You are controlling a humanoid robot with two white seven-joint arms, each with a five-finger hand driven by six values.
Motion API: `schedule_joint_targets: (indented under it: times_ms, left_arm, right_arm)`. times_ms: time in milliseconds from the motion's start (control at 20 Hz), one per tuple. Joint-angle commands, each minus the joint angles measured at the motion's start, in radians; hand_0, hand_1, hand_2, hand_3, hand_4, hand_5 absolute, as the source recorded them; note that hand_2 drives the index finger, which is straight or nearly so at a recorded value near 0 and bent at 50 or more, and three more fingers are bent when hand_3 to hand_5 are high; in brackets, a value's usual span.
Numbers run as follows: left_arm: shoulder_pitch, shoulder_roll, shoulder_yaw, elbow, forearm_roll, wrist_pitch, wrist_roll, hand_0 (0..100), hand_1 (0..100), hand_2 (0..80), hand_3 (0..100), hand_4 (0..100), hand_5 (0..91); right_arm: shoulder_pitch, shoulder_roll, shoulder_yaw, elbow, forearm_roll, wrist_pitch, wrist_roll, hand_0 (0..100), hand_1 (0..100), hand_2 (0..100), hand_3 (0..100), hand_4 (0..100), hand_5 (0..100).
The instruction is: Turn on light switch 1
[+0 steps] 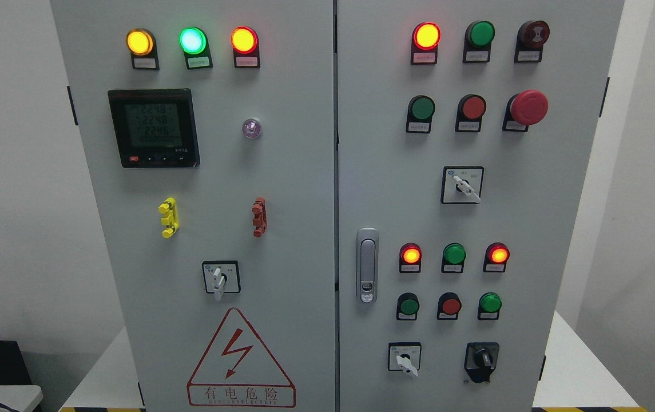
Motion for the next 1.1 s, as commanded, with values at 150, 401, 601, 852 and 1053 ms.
schedule_joint_targets:
  times_ms: [150,401,601,852,1053]
  left_arm:
    - [-0.002,0.014,-0.005,0.0,-0.003,-0.001,0.029,42,2,0.0,0,0,0.0]
    - [-0.001,0.011,0.008,-0.003,0.002,-0.005,0.032,42,2,0.0,0,0,0.0]
    - [0.004,0.003,0.114,-0.072,-0.011,-0.01,0.062,42,2,0.0,0,0,0.0]
    - [0.044,-0.02,0.283,-0.271,-0.008,-0.024,0.064,41,4,0.0,0,0,0.0]
    - [0.067,-0.023,0.454,-0.444,-0.008,-0.105,0.056,41,7,0.0,0,0,0.0]
  right_arm:
    - [0.0,0.0,0.0,0.0,-0.017,-0.001,0.0,12,39,0,0,0,0]
    - [0.0,0.0,0.0,0.0,-0.017,-0.001,0.0,12,39,0,0,0,0]
    - [0.0,0.0,0.0,0.0,-0.017,-0.001,0.0,12,39,0,0,0,0]
    - [0.0,0.0,0.0,0.0,-0.017,-0.001,0.0,12,39,0,0,0,0]
    - [0.0,0.0,0.0,0.0,-0.017,-0.001,0.0,12,39,0,0,0,0]
